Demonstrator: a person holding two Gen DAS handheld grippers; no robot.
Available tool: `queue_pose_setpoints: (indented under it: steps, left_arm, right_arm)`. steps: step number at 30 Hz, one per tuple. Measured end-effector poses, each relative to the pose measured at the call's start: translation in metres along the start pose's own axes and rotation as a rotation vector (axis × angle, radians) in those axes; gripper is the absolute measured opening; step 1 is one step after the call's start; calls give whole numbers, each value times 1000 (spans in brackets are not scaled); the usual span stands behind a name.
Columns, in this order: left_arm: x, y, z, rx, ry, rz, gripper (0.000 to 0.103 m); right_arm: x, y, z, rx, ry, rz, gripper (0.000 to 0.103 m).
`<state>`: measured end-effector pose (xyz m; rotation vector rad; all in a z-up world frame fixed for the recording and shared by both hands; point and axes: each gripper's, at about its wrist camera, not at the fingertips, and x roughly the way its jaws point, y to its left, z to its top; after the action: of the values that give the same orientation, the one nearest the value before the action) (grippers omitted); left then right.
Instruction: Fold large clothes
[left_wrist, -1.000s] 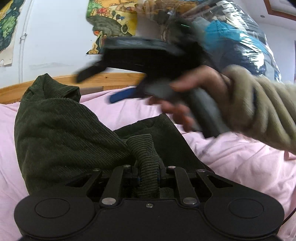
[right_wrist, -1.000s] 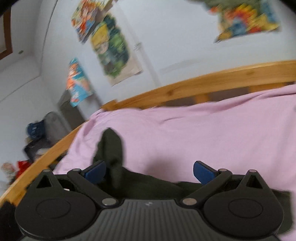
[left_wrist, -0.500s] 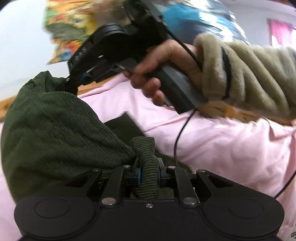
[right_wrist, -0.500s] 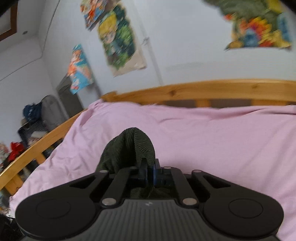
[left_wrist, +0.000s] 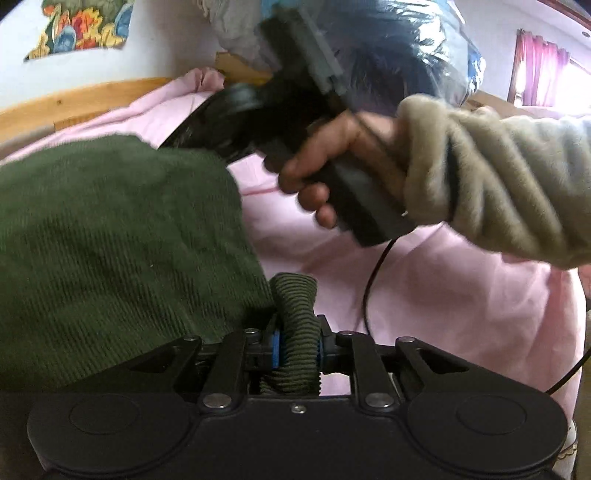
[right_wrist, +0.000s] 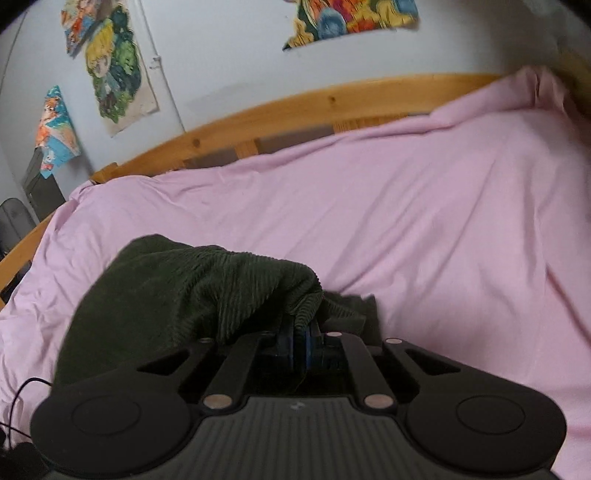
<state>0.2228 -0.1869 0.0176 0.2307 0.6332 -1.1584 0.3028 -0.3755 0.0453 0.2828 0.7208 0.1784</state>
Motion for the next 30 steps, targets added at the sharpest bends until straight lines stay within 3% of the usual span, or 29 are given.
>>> queue_pose_setpoints:
  steps: [8,10,11,13,15,17,19,21,22,24,26,28,30]
  left_arm:
    - [-71,-11,-3,-48,-113,40,52]
    - [-97,-8,-6,-91,-168,86,68]
    - [-111,-5,-10,-118,-203,130,76]
    - [-131,6,-15,-175,-252,270,101]
    - [-141,21,-21,-237,-250,447,102]
    - [-141,43,-28,-309,-187,537,102]
    - [-136,60,-37,-345,-147,553,102]
    - [-126,71,-44,-345,-108,571,102]
    - [-123,76,-47,-351,-104,566,102]
    - [-120,80,-48,-370,-110,537,102]
    - [-115,87,-50,-377,-110,490,102]
    - [-109,96,-52,-389,-99,436,102]
    - [-101,104,-53,-407,-91,395,102]
  right_arm:
    - [2,17,17,-47,-17,-51,6]
    - [4,21,17,-51,-5,-69,6]
    - [4,24,17,-54,-4,-81,6]
    - [1,31,15,-64,-14,-104,7]
    - [-3,39,14,-60,-27,-133,8]
    - [-9,48,15,-67,-46,-176,16]
    - [-17,61,16,-75,-68,-262,33]
    - [-25,79,18,-91,-83,-439,81]
    - [-29,89,19,-110,-113,-519,96]
    - [-39,111,21,-167,-211,-592,102]
    - [-41,138,24,-248,-284,-597,103]
    - [-31,168,29,-343,-316,-555,103]
    - [-11,194,32,-438,-305,-453,103]
